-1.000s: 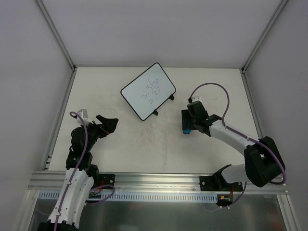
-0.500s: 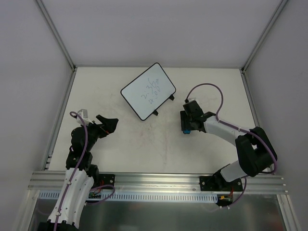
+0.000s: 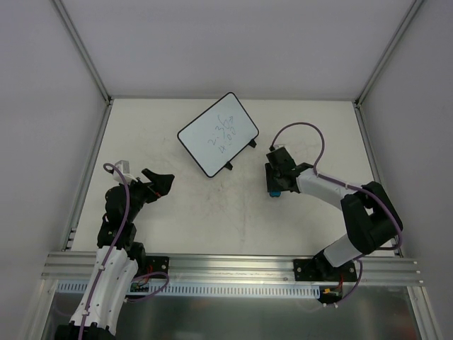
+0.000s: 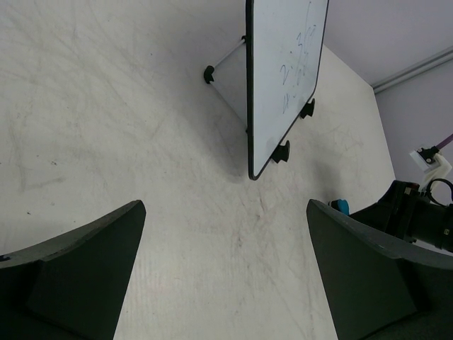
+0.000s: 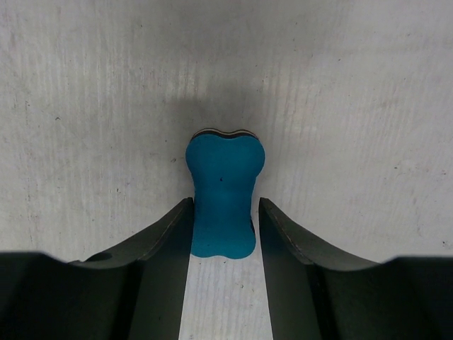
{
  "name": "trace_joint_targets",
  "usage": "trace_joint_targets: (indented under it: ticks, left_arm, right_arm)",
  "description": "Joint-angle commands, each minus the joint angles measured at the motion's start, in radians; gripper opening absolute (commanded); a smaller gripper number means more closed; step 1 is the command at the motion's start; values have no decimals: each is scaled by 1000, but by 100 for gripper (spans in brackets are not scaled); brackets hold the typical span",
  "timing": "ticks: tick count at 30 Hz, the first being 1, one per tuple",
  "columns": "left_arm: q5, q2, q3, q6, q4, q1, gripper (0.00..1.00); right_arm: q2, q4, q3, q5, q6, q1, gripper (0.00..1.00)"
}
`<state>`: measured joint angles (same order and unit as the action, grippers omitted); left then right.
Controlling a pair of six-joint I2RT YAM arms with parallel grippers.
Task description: Erase the whiteboard
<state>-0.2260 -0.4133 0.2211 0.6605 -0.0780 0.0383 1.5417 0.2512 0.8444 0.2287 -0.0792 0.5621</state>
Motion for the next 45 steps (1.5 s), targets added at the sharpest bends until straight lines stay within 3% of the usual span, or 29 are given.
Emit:
trace_joint_targets:
  ticks: [1,12,16,19,23,31,36,38,45]
  left_arm:
    - [2,-2,11,-27,-45,0,99]
    - [5,-13,1,-33,-66,0,99]
    - [-45,-44,-31,-39,-201,0,99]
    - [-88,-114,-37,-29,-342,0,99]
    - [-102,-299,23,-16,-472,0,99]
    - [-119,-504,78,-56,-753,0,99]
    - [-217,-680,147,-18,-926,-9,96]
    - [-283,-769,164,19,-1061,-32,90]
    - [-337,-963,296,71,-1108,-61,83]
  right_arm:
    - [20,13,42,9,-22,5,45]
    - [32,13,48,-12,-30,4,33]
    - [-9,2,36,-9,-28,4,27]
    - [-51,2,36,-31,-22,2,16]
    - [-106,5,50,-51,-8,5,13]
    - [-150,45,185,-106,58,5,0]
    - [-117,56,310,-121,70,5,0]
    - [-88,56,379,-137,97,4,0]
    - [26,74,614,-173,113,1,0]
